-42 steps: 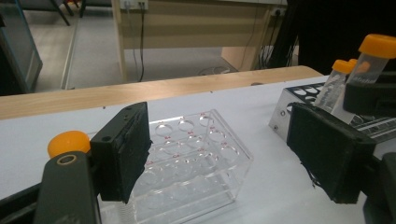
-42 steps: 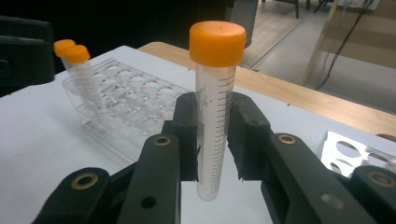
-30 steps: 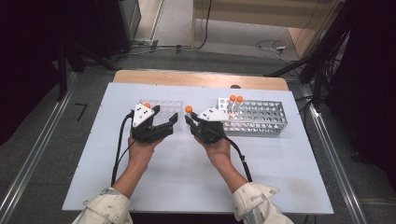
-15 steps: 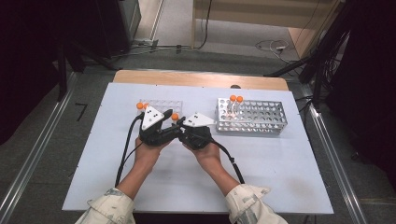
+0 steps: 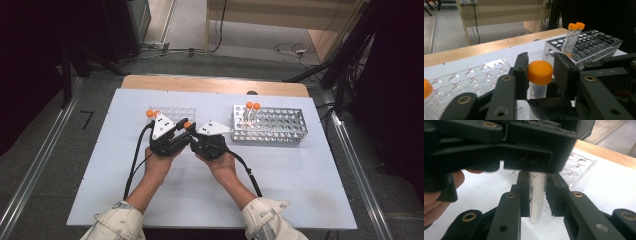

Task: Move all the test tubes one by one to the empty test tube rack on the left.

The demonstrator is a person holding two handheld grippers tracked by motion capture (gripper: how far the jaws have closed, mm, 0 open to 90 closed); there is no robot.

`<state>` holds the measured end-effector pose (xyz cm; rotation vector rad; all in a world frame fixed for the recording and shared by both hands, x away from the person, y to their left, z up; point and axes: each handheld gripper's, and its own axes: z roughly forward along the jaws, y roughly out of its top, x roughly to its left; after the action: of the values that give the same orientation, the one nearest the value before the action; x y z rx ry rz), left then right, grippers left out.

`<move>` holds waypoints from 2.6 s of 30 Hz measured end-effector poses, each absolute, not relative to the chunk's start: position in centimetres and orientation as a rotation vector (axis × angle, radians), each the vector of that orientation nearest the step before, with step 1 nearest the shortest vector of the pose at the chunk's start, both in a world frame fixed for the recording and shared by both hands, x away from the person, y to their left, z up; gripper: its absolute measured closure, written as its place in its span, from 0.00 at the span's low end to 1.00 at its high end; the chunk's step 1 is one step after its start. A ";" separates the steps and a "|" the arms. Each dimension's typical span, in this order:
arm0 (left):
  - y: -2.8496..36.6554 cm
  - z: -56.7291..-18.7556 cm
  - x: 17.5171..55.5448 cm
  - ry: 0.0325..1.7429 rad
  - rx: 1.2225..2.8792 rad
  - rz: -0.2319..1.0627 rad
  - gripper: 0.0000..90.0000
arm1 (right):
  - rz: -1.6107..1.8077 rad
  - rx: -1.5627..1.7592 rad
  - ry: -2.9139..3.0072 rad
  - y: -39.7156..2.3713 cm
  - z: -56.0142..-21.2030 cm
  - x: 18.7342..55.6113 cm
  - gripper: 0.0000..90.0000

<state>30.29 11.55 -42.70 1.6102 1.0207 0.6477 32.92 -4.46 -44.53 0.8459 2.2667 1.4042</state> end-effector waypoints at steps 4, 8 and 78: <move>11.6 -42.7 30.3 1.021 1.608 0.640 0.77 | 1.408 0.844 2.267 -4.5 -44.5 32.9 0.79; 11.7 -42.7 30.4 1.027 1.608 0.634 0.78 | 1.407 0.840 2.270 -4.5 -44.4 32.9 0.72; 16.4 -42.3 34.7 1.186 1.573 0.858 0.77 | 1.365 0.928 2.311 -6.3 -45.1 33.4 0.30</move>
<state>34.72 16.40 -42.34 1.5725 1.1862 0.8578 33.35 -6.32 -45.10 0.9284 2.3105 1.3647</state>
